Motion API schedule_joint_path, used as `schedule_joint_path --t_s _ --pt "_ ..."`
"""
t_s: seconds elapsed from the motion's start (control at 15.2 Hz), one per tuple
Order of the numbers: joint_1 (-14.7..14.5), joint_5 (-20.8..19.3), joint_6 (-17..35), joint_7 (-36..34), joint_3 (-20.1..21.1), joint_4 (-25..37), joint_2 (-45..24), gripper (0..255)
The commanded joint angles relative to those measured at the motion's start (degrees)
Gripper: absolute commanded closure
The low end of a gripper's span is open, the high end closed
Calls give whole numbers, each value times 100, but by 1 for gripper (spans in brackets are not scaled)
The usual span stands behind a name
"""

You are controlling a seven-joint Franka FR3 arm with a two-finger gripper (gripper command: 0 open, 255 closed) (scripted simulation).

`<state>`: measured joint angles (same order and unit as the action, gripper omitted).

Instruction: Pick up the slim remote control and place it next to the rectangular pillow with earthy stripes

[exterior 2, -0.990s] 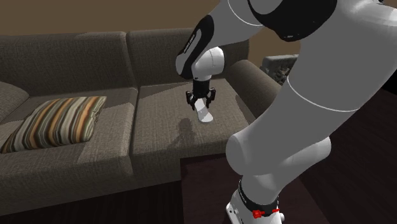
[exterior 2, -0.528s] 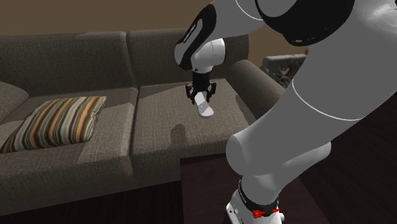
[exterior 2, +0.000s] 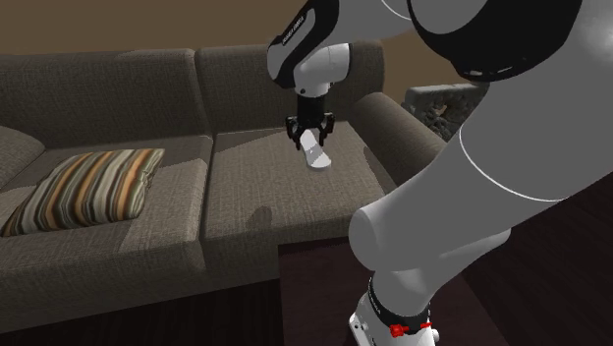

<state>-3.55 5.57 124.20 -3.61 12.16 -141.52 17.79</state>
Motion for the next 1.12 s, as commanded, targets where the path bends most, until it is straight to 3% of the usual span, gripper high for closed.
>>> schedule_joint_path --t_s 0.0,0.46,1.06 --pt "0 2 -160 7 -14 86 73 255" --pt "2 2 -726 14 -55 442 284 255" --pt "-402 -25 -701 -1325 831 1415 -662 255"
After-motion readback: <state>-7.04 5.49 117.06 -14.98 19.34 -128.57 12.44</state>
